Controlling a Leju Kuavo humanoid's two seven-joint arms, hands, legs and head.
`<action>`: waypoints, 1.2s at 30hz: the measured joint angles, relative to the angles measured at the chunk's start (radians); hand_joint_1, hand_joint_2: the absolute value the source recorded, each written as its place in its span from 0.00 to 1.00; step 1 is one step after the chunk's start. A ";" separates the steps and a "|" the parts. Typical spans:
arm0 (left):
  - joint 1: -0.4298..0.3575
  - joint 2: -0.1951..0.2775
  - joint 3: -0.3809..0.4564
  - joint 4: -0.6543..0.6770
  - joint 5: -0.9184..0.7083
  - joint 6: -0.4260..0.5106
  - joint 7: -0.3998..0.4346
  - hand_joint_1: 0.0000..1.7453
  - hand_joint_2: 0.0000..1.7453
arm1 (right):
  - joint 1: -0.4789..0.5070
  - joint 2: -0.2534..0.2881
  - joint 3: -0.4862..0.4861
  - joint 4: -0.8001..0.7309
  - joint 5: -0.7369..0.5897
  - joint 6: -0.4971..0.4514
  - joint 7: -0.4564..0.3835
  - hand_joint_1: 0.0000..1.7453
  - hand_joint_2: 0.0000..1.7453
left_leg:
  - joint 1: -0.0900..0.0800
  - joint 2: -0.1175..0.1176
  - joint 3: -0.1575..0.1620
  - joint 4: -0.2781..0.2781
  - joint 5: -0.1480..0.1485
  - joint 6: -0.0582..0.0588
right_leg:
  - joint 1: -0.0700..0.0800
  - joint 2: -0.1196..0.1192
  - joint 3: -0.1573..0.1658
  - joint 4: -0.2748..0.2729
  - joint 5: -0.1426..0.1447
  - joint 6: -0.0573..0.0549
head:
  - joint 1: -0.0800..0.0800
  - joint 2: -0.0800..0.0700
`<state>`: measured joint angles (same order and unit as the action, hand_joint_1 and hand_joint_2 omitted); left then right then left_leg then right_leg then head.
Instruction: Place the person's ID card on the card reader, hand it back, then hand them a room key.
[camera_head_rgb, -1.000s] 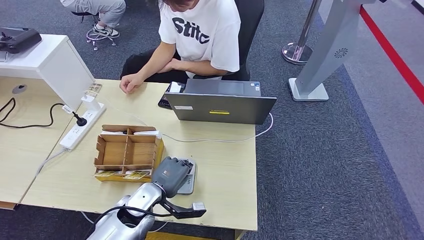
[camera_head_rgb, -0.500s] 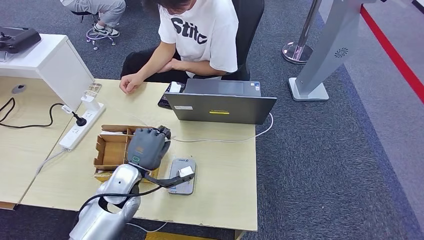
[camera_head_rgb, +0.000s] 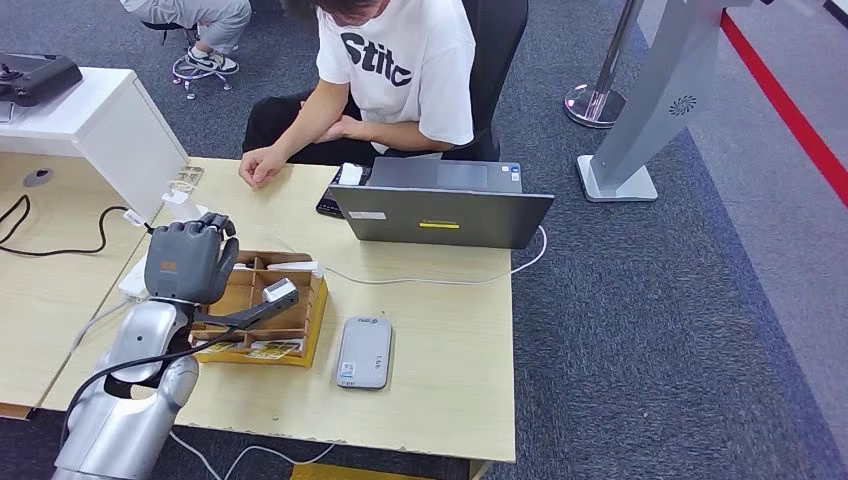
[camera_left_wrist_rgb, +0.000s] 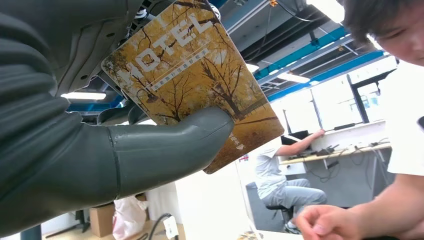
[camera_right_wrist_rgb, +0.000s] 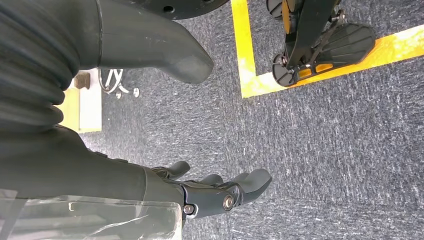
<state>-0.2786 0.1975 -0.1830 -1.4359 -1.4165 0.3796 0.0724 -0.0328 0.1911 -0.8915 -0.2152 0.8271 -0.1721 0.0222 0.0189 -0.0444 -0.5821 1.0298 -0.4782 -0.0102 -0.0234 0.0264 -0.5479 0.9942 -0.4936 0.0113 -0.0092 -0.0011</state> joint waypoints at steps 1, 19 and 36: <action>0.000 0.004 0.005 0.000 -0.001 0.000 0.000 1.00 1.00 | 0.000 0.000 0.000 0.000 0.000 0.000 0.000 0.00 1.00 | 0.000 0.000 0.000 0.000 0.000 0.000 | 0.000 0.000 0.000 0.000 0.000 0.000 | 0.000 0.000; 0.003 0.016 0.040 0.000 -0.004 0.012 -0.002 1.00 1.00 | 0.000 0.000 0.000 0.000 0.014 0.000 0.001 0.00 1.00 | 0.000 0.000 0.000 0.000 0.000 0.000 | 0.000 0.000 0.000 0.000 0.000 0.000 | 0.000 0.000; 0.014 0.012 0.052 -0.001 0.023 0.018 -0.039 0.00 1.00 | -0.001 0.001 -0.001 0.000 0.017 0.000 -0.001 0.00 1.00 | 0.000 0.000 -0.001 0.000 0.000 0.000 | 0.000 0.000 -0.001 0.000 0.000 0.000 | 0.000 0.000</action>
<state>-0.2643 0.2098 -0.1308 -1.4367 -1.3939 0.3977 0.0331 -0.0334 0.1919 -0.8924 -0.2152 0.8446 -0.1719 0.0215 0.0188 -0.0445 -0.5826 1.0298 -0.4784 -0.0102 -0.0234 0.0266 -0.5486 0.9940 -0.4938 0.0113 -0.0092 -0.0011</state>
